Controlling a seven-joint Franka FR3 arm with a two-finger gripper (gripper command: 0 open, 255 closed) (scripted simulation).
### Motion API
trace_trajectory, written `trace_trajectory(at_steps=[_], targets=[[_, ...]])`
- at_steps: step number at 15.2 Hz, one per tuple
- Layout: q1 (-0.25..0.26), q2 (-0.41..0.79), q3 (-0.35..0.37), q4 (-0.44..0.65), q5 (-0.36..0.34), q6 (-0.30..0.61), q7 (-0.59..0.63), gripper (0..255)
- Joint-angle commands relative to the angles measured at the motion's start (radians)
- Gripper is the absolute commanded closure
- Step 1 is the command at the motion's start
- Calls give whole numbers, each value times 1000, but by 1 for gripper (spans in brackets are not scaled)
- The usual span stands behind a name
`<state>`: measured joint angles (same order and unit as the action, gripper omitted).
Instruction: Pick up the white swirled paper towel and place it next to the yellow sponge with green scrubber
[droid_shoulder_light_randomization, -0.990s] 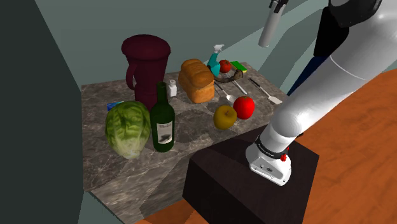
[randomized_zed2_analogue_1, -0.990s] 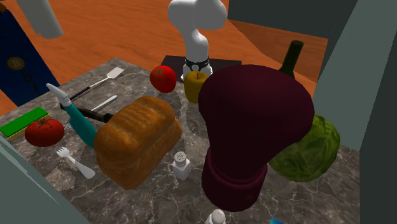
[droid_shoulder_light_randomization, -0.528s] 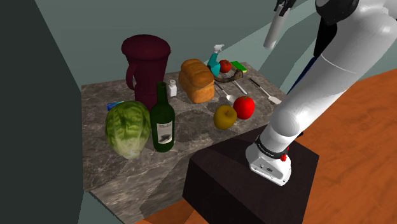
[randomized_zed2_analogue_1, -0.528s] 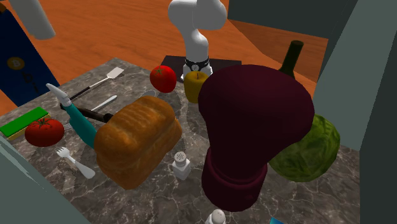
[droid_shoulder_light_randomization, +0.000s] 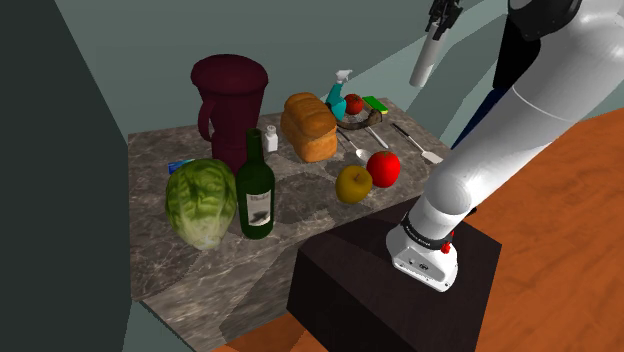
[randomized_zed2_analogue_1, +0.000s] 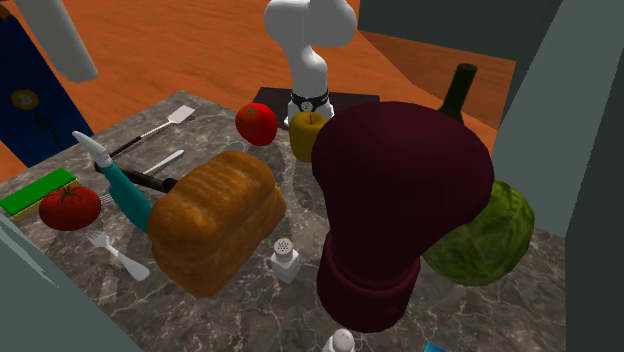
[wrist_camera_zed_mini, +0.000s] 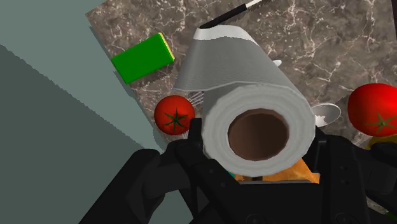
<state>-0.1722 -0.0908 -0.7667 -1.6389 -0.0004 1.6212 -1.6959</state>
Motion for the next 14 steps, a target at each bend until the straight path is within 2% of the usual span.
trace_trajectory(at_steps=[1, 14], targets=[[1, -10, 3, -35, -7, 28, 4, 255], [-3, -37, 6, -233, -26, 206, 11, 255]])
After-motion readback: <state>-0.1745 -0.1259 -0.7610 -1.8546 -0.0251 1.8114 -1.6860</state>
